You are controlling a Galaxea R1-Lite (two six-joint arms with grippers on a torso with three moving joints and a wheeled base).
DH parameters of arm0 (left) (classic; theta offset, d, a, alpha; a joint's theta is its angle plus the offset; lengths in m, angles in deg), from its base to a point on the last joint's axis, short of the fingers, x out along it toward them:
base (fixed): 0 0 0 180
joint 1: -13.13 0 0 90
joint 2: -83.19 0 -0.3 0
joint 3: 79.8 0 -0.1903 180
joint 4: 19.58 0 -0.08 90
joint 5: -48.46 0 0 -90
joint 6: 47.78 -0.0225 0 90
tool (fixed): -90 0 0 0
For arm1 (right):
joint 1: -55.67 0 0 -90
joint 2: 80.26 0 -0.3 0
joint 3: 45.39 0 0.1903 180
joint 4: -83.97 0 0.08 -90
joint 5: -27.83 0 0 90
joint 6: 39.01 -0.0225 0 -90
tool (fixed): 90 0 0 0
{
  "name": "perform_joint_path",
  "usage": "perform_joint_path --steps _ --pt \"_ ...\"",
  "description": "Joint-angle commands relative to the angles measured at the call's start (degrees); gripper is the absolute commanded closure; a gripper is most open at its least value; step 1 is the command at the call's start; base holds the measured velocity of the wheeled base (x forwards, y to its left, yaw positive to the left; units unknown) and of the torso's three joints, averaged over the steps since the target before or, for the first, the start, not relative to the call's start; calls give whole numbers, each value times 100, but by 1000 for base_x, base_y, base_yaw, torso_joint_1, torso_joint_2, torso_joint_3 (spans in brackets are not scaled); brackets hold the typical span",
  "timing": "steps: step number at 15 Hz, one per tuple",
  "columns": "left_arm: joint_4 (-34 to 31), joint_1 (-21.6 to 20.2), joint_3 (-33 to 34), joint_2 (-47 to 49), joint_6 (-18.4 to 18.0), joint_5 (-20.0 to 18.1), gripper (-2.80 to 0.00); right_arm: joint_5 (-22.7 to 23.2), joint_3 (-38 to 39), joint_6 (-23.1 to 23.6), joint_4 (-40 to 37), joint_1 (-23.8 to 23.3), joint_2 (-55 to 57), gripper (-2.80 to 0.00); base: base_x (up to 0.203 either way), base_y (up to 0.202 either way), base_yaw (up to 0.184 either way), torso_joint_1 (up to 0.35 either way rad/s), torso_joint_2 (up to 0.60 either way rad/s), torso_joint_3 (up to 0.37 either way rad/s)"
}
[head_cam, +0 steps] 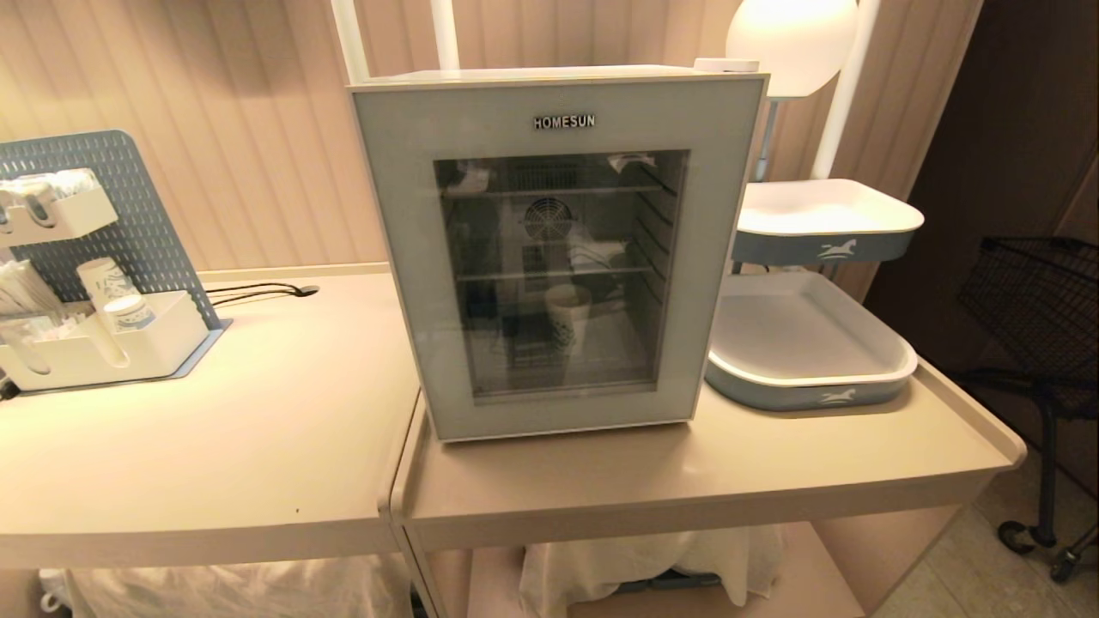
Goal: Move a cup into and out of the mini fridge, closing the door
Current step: Open the freezer door
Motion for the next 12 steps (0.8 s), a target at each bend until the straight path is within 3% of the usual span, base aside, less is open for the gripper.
perform_joint_path --steps 1,3,5,6,8,9,10,12 --pt "-908 10 -1619 1351 105 89 0 6 0 -2 0 2 8 0 0 0 0 0 0 0" --pt "-1421 87 -2614 2978 282 138 0 -3 0 -11 0 2 8 0 0 0 0 0 0 0" --pt "-1332 131 -2925 4500 403 -134 0 6 0 -3 0 2 8 0 0 0 0 0 0 0" --pt "-1208 93 -3028 5220 425 -457 0 6 0 -2 0 2 8 0 0 0 0 0 0 0" --pt "-976 -164 -3166 6450 292 -1782 0 6 0 -11 0 2 8 0 0 0 0 0 0 0" --pt "-803 -461 -3191 6978 116 -2837 -280 6 0 -11 0 2 8 0 0 0 0 0 0 0" --pt "-589 -894 -3166 7477 -160 -4238 -280 -3 0 -3 0 2 8 0 0 0 0 0 0 0" --pt "-191 -1608 -2941 8132 -912 -6358 -280 -3 0 -11 0 2 8 0 0 0 0 0 0 0"
